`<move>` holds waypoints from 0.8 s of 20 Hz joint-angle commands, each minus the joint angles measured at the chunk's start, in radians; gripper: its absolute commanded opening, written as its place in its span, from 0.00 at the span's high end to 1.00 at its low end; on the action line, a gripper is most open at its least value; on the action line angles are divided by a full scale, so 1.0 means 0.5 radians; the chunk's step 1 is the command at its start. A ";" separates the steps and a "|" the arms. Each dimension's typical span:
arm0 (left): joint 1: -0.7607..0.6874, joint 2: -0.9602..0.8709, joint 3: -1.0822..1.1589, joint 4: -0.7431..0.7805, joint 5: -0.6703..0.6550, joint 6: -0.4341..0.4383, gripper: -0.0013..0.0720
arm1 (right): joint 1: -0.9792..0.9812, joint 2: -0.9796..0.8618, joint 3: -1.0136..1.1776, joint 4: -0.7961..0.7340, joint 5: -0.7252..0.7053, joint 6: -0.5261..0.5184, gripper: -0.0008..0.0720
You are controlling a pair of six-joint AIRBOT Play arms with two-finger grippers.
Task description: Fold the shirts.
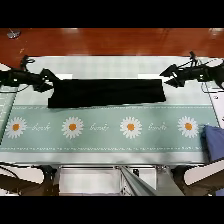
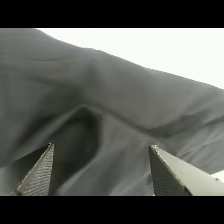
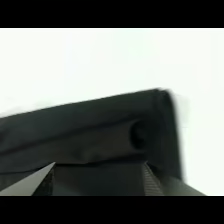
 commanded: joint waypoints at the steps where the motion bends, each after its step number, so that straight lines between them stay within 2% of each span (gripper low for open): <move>1: 0.208 0.091 0.077 0.412 -0.330 -0.175 0.02 | -0.136 0.005 0.015 -0.300 0.301 0.043 0.13; 3: 0.286 0.257 -0.147 0.354 -0.181 -0.121 0.02 | -0.138 -0.016 -0.054 -0.397 0.323 0.117 0.13; 8: 0.137 0.787 -0.866 -0.080 0.321 0.190 0.02 | -0.002 -0.137 -0.066 -0.220 0.250 0.094 0.13; 9: 0.079 0.860 -0.947 -0.154 0.361 0.243 0.02 | 0.034 -0.166 -0.066 -0.195 0.251 0.100 0.13; 12: -0.176 0.920 -1.028 -0.278 0.365 0.256 0.02 | 0.157 -0.247 -0.056 -0.084 0.246 0.098 0.13; 13: -0.273 0.916 -1.028 -0.277 0.368 0.256 0.02 | 0.197 -0.253 -0.034 -0.092 0.249 0.098 0.22; 14: -0.372 0.909 -1.025 -0.278 0.375 0.256 0.03 | 0.222 -0.249 0.002 -0.093 0.269 0.098 0.54; 15: -0.457 0.903 -1.016 -0.277 0.375 0.256 0.04 | 0.233 -0.249 0.066 -0.090 0.342 0.082 0.96; 16: -0.523 0.900 -1.006 -0.276 0.375 0.257 0.26 | 0.233 -0.243 0.129 -0.095 0.433 0.070 0.95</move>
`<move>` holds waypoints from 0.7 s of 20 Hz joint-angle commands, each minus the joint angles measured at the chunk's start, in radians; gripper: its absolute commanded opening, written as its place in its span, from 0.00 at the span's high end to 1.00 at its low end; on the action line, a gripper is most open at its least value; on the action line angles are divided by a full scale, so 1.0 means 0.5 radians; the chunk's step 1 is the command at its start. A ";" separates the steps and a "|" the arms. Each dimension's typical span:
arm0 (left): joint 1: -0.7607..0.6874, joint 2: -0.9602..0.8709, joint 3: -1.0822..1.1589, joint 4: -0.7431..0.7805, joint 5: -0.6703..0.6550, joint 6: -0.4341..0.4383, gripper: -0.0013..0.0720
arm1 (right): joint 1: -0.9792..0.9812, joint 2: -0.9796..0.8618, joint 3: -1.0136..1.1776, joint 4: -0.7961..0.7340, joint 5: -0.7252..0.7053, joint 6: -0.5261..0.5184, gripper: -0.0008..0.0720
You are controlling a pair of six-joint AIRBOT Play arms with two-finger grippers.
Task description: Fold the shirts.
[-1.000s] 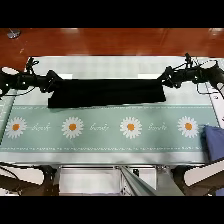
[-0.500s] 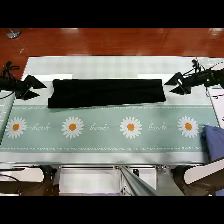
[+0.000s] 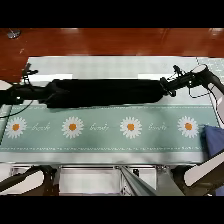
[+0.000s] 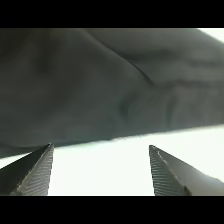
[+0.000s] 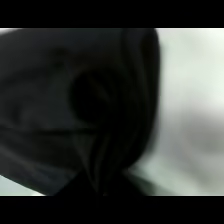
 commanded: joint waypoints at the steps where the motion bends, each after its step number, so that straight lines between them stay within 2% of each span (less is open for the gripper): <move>1: -0.264 0.021 -0.021 -0.053 0.043 0.028 0.90 | 0.053 0.018 0.143 0.040 0.219 -0.023 0.95; 2: -0.307 0.020 -0.021 -0.088 0.071 0.073 0.93 | 0.052 0.087 0.142 -0.018 0.251 -0.023 0.95; 5: -0.494 0.021 0.024 -0.152 0.093 0.298 0.94 | 0.058 0.401 0.060 -0.321 0.301 -0.043 0.95; 7: -0.741 0.017 0.089 -0.076 0.206 0.299 0.94 | 0.052 0.716 -0.171 -0.439 0.282 -0.065 0.95; 9: -1.012 -0.021 0.163 0.021 0.415 0.248 0.94 | 0.052 1.085 -0.453 -0.498 0.217 -0.098 0.95; 11: -1.256 -0.134 0.269 0.126 0.658 0.089 0.94 | 0.052 1.460 -0.717 -0.517 0.138 -0.069 0.95; 14: -1.493 -0.479 0.571 0.139 0.730 -0.132 0.94 | 0.054 1.910 -0.991 -0.506 0.150 0.031 0.95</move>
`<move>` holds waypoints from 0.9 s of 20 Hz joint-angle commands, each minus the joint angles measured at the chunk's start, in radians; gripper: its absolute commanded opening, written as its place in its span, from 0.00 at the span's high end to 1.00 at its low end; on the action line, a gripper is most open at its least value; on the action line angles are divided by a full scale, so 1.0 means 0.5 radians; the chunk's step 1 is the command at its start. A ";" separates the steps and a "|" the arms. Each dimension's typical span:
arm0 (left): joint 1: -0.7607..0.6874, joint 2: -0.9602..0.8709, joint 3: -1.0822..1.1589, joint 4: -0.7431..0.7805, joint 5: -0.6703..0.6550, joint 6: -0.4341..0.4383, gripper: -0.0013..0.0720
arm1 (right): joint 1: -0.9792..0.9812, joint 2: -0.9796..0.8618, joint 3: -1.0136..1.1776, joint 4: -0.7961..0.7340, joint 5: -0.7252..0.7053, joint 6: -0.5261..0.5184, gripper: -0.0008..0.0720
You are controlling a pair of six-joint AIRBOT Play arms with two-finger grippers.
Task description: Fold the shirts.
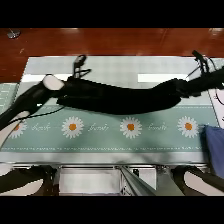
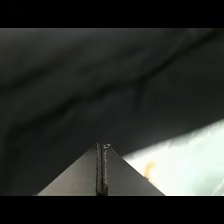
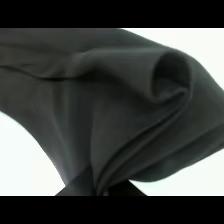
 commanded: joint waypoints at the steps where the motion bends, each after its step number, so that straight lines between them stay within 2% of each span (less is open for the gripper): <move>1: -0.329 -0.378 0.352 0.069 0.135 -0.262 0.94 | 0.003 0.549 -0.336 -0.036 -0.016 0.106 0.95; 4: -0.549 -0.752 0.710 0.025 0.015 -0.420 0.94 | 0.003 0.770 -0.423 -0.036 0.050 0.166 0.95; 8: -0.811 -1.070 0.967 -0.304 -0.030 -0.421 0.94 | 0.002 0.868 -0.423 -0.029 0.065 0.195 0.95; 12: -0.997 -1.162 1.052 -0.330 -0.195 -0.414 0.94 | 0.003 0.868 -0.423 -0.024 0.014 0.195 0.95; 15: -0.861 -1.130 1.125 -0.323 -0.302 -0.414 0.94 | 0.003 0.867 -0.423 0.036 0.009 0.175 0.95; 18: -0.479 -1.014 1.180 -0.293 -0.532 -0.446 0.94 | 0.003 0.867 -0.423 0.243 -0.033 0.108 0.95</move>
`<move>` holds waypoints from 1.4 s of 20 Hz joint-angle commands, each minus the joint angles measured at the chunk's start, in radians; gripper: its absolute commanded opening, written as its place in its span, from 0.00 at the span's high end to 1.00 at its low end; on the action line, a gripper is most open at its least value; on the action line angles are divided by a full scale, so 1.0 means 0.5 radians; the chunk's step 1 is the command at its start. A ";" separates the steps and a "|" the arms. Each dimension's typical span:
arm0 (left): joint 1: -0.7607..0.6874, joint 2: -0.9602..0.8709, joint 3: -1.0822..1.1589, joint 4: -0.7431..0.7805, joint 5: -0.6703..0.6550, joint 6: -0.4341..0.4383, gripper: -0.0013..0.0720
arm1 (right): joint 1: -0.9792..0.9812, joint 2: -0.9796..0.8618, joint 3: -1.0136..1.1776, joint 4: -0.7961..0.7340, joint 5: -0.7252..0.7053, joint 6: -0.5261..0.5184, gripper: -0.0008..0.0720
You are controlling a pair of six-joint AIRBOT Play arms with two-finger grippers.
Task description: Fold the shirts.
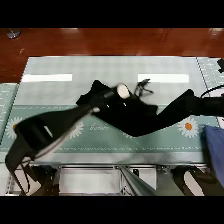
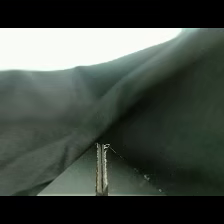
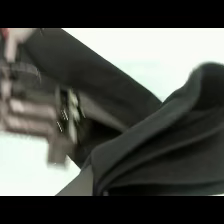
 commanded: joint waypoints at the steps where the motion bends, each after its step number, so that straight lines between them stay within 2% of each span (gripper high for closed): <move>1: 0.386 0.134 0.055 0.011 -0.317 -0.033 0.94 | 0.001 0.002 0.000 0.246 -0.057 -0.093 0.95; 3: 0.689 0.307 0.054 0.111 -0.509 -0.024 0.94 | 0.032 -0.051 0.020 0.355 -0.094 -0.125 0.95; 5: 0.951 0.529 0.035 0.366 -0.639 -0.028 0.94 | 0.217 -0.188 0.106 0.355 -0.168 -0.118 0.95; 7: 1.160 0.821 -0.106 0.510 -0.674 -0.027 0.94 | 0.507 -0.409 0.260 0.353 -0.285 -0.103 0.95; 9: 1.305 1.204 -0.415 0.542 -0.592 0.049 0.94 | 0.803 -0.717 0.488 0.348 -0.414 -0.082 0.95; 12: 1.400 1.823 -1.029 0.542 -0.450 0.103 0.94 | 1.106 -1.232 0.886 0.348 -0.546 -0.028 0.95; 15: 1.414 2.410 -1.586 0.540 -0.449 0.107 0.94 | 1.286 -1.734 1.305 0.349 -0.562 0.025 0.95; 17: 1.412 2.712 -1.883 0.541 -0.428 -0.008 0.94 | 1.370 -2.023 1.556 0.349 -0.561 0.069 0.95; 20: 1.412 2.987 -2.191 0.539 -0.314 -0.189 0.94 | 1.440 -2.379 1.899 0.350 -0.575 0.130 0.95; 22: 1.412 3.027 -2.287 0.539 -0.273 -0.208 0.94 | 1.448 -2.555 2.083 0.355 -0.632 0.215 0.94; 23: 1.412 3.015 -2.310 0.540 -0.246 -0.206 0.94 | 1.448 -2.618 2.148 0.360 -0.651 0.285 0.70; 24: 1.413 2.996 -2.327 0.542 -0.203 -0.205 0.94 | 1.448 -2.654 2.189 0.395 -0.645 0.289 0.27; 25: 1.413 2.967 -2.338 0.542 -0.140 -0.205 0.94 | 1.438 -2.664 2.215 0.433 -0.615 0.232 0.13; 28: 1.415 2.855 -2.340 0.542 0.048 -0.199 0.94 | 1.255 -2.567 2.274 0.438 -0.270 0.215 0.13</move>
